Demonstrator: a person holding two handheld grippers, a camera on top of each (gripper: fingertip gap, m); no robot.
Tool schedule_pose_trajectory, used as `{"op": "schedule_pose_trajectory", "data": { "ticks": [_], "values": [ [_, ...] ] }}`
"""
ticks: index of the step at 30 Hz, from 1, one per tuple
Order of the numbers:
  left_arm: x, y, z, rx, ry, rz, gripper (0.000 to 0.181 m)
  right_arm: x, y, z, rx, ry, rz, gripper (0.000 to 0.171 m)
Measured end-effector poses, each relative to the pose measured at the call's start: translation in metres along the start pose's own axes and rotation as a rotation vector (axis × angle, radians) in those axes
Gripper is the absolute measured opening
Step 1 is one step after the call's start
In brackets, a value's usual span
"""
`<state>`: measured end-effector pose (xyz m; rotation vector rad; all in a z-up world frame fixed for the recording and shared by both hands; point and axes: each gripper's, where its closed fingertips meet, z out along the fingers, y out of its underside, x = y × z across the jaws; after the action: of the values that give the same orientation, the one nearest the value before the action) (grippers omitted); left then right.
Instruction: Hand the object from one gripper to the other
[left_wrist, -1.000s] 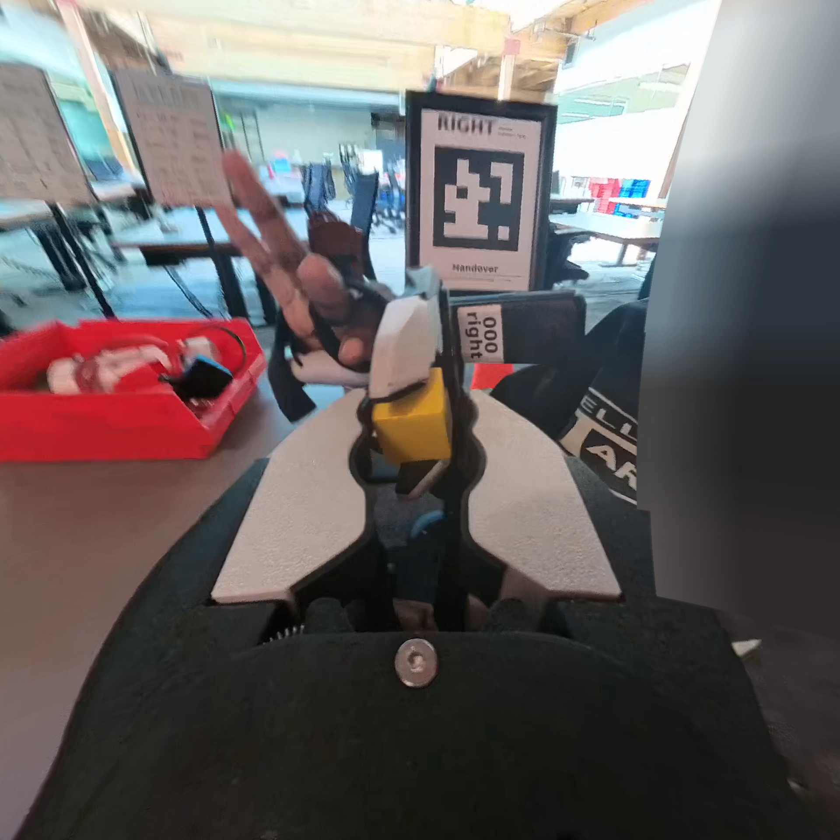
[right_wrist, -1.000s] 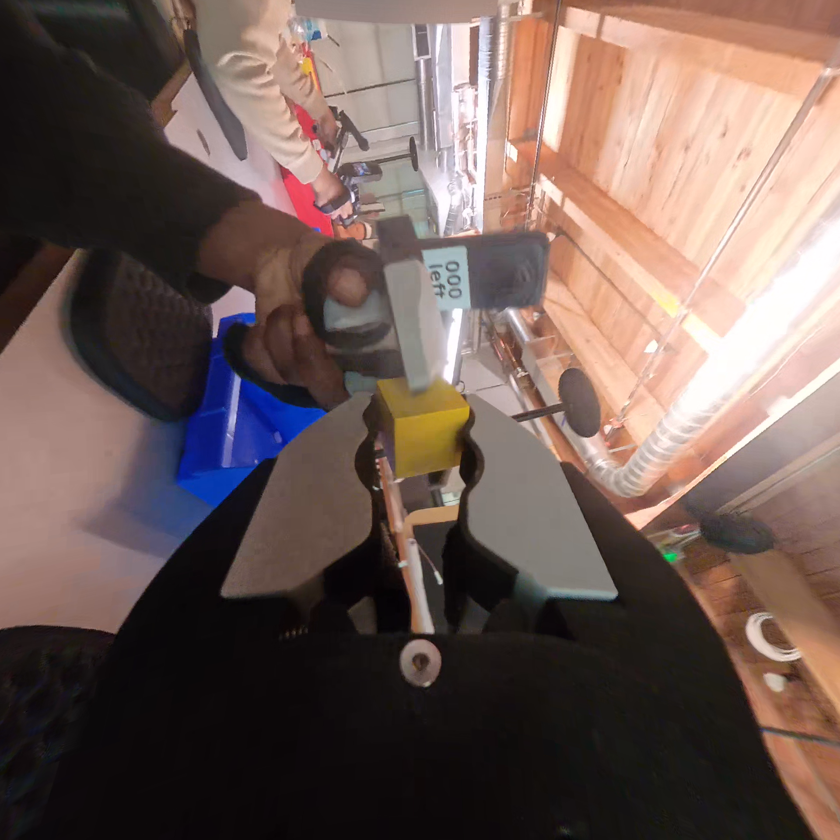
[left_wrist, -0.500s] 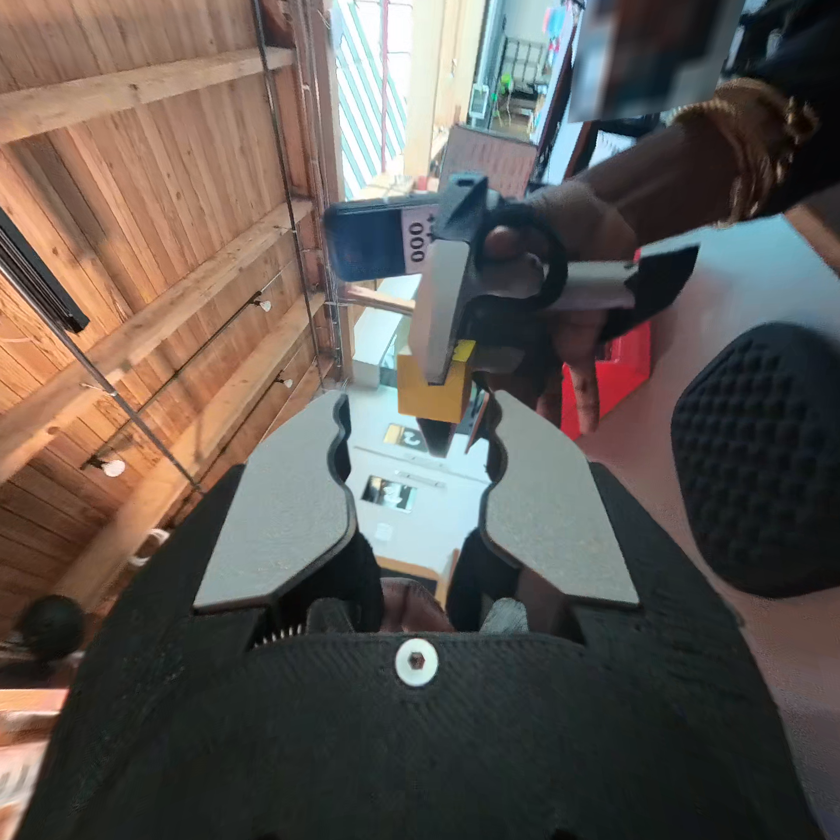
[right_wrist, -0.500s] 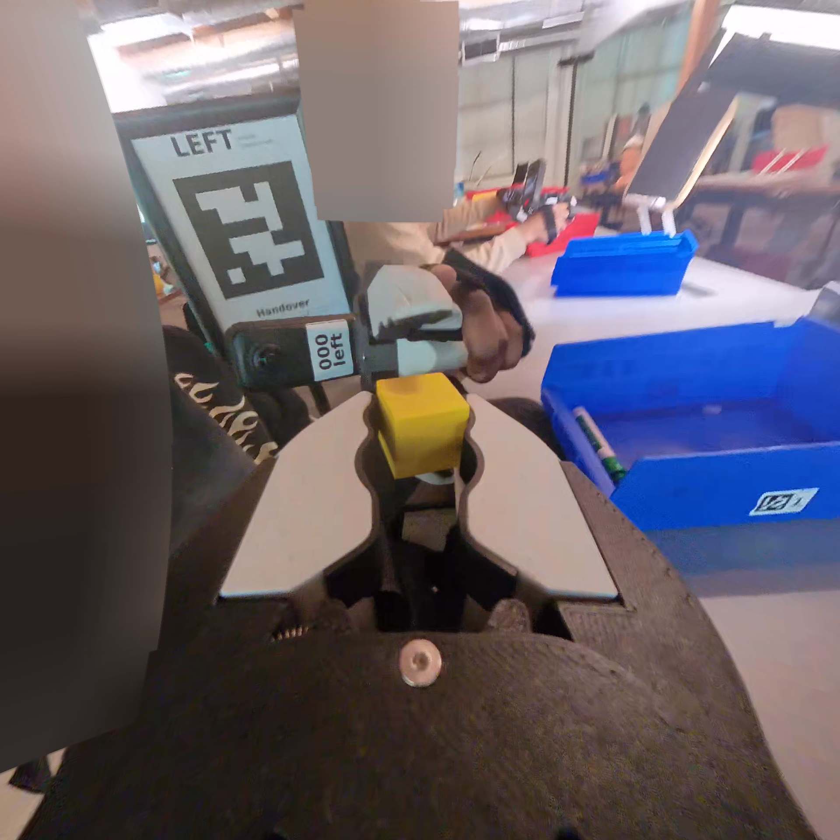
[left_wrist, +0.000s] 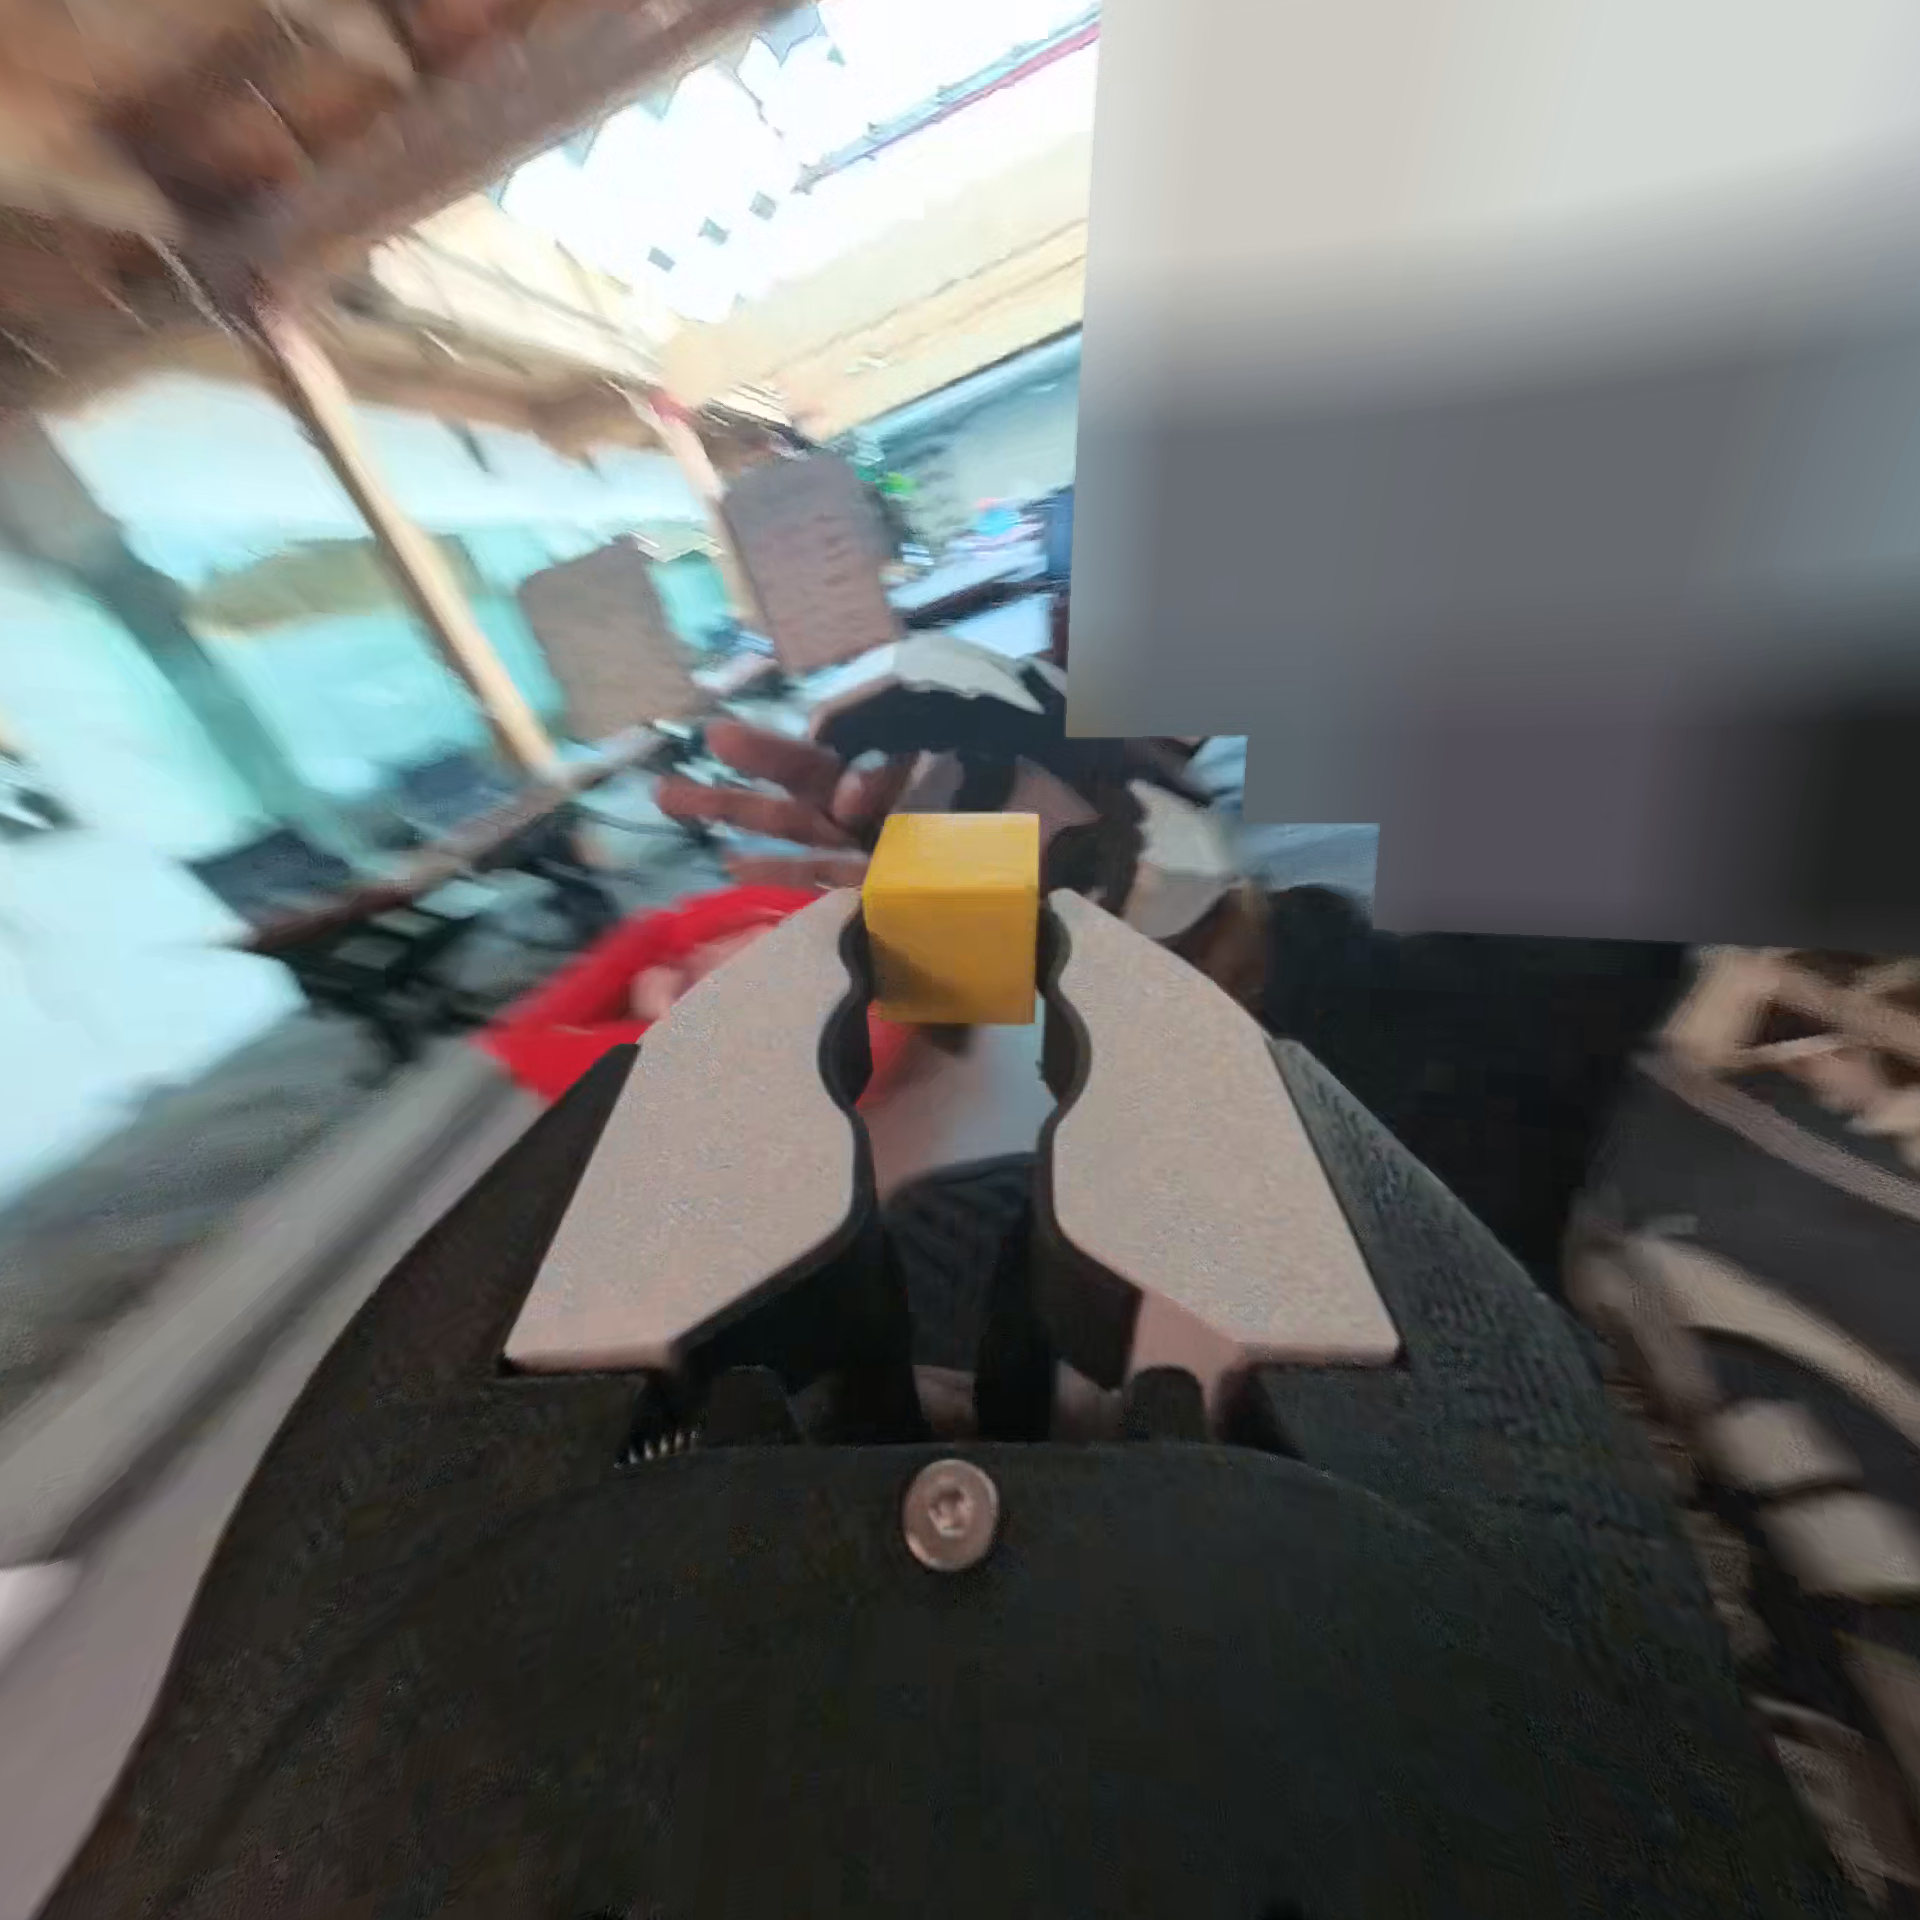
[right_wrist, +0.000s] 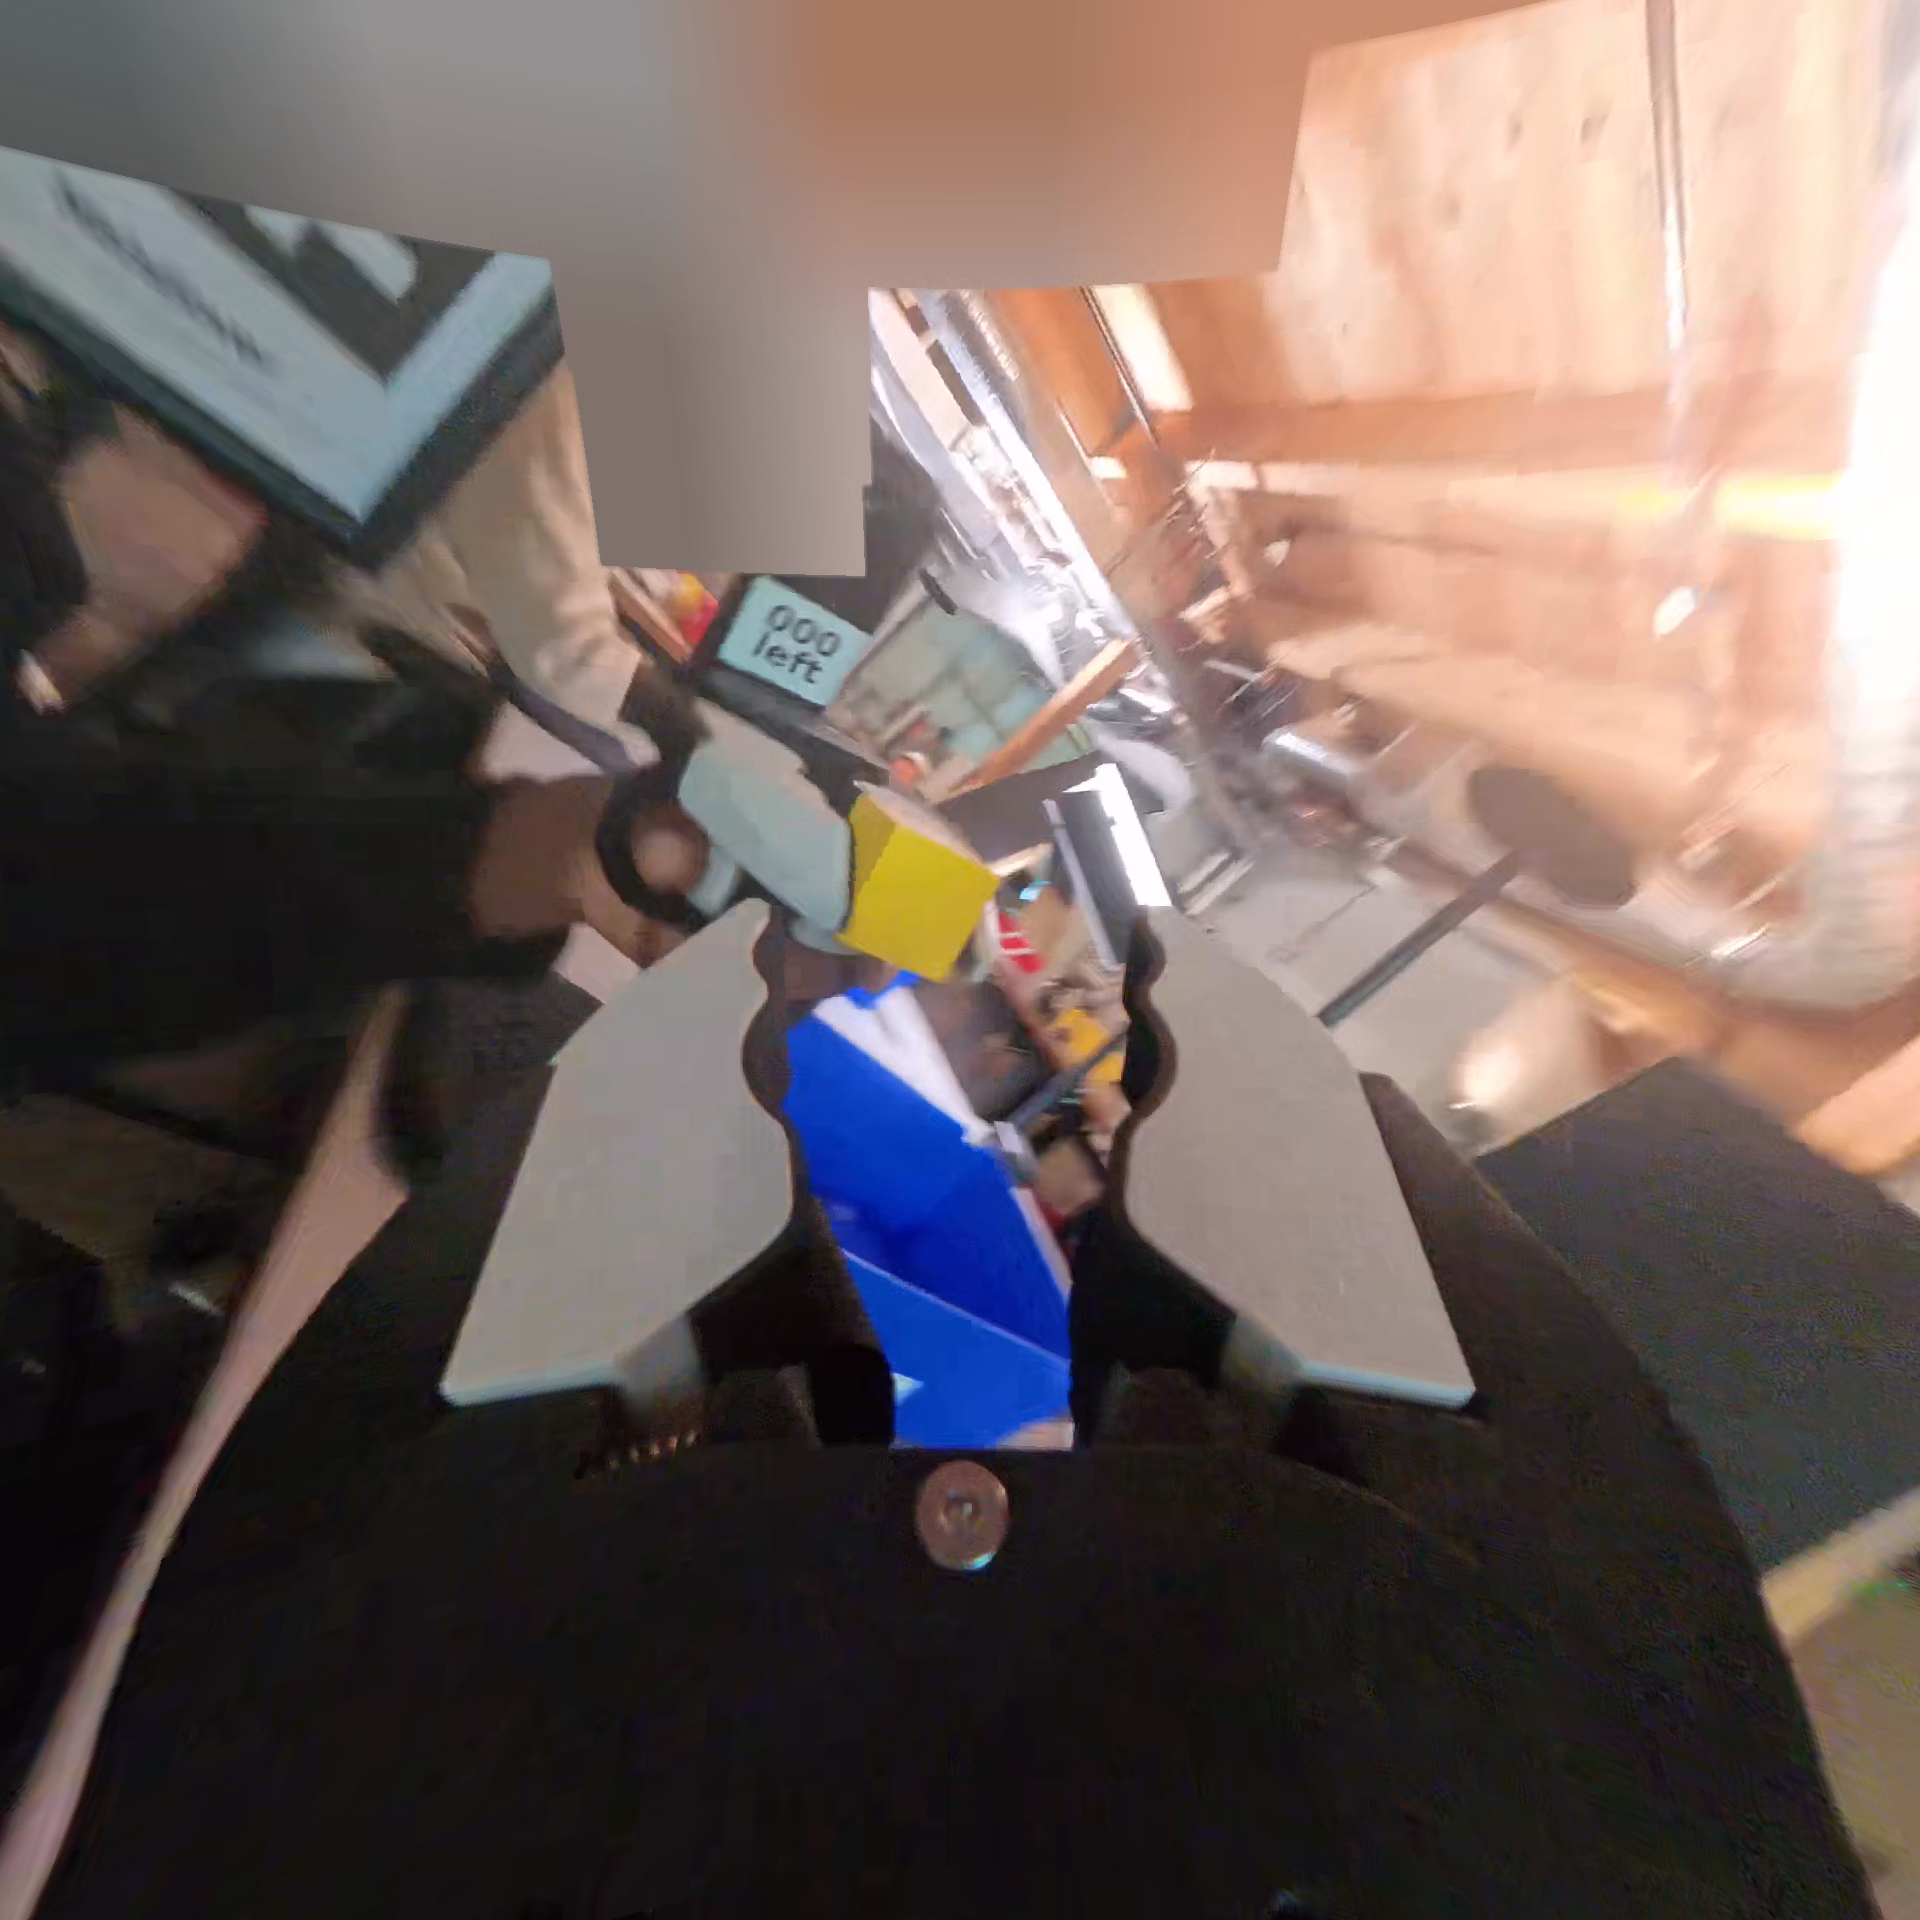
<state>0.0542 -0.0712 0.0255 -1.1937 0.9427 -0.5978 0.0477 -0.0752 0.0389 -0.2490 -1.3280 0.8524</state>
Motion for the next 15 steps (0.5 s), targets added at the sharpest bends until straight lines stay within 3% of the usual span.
{"op": "schedule_pose_trajectory", "data": {
  "ticks": [3,6,8,10,13,15],
  "values": [
    [0.011,0.004,0.002,0.009,0.177,-0.291,0.028,-0.008,0.000,-0.001,-0.028,0.004,-0.239,0.056],
    [0.021,0.013,0.006,-0.042,0.290,-0.445,0.029,-0.020,0.005,0.003,-0.078,0.002,-0.469,0.055],
    [0.026,0.018,0.010,-0.065,0.315,-0.463,0.029,-0.023,0.013,0.008,-0.151,0.007,-0.573,0.048],
    [0.029,0.019,0.012,-0.069,0.325,-0.457,0.029,-0.028,0.019,0.011,-0.196,-0.005,-0.617,0.031],
    [0.027,0.015,0.010,-0.040,0.301,-0.360,0.030,-0.026,0.018,0.012,-0.207,-0.020,-0.518,0.029],
    [0.019,0.006,0.006,0.043,0.215,-0.185,0.046,-0.021,0.014,0.010,-0.185,-0.013,-0.401,0.029]
  ]
}}
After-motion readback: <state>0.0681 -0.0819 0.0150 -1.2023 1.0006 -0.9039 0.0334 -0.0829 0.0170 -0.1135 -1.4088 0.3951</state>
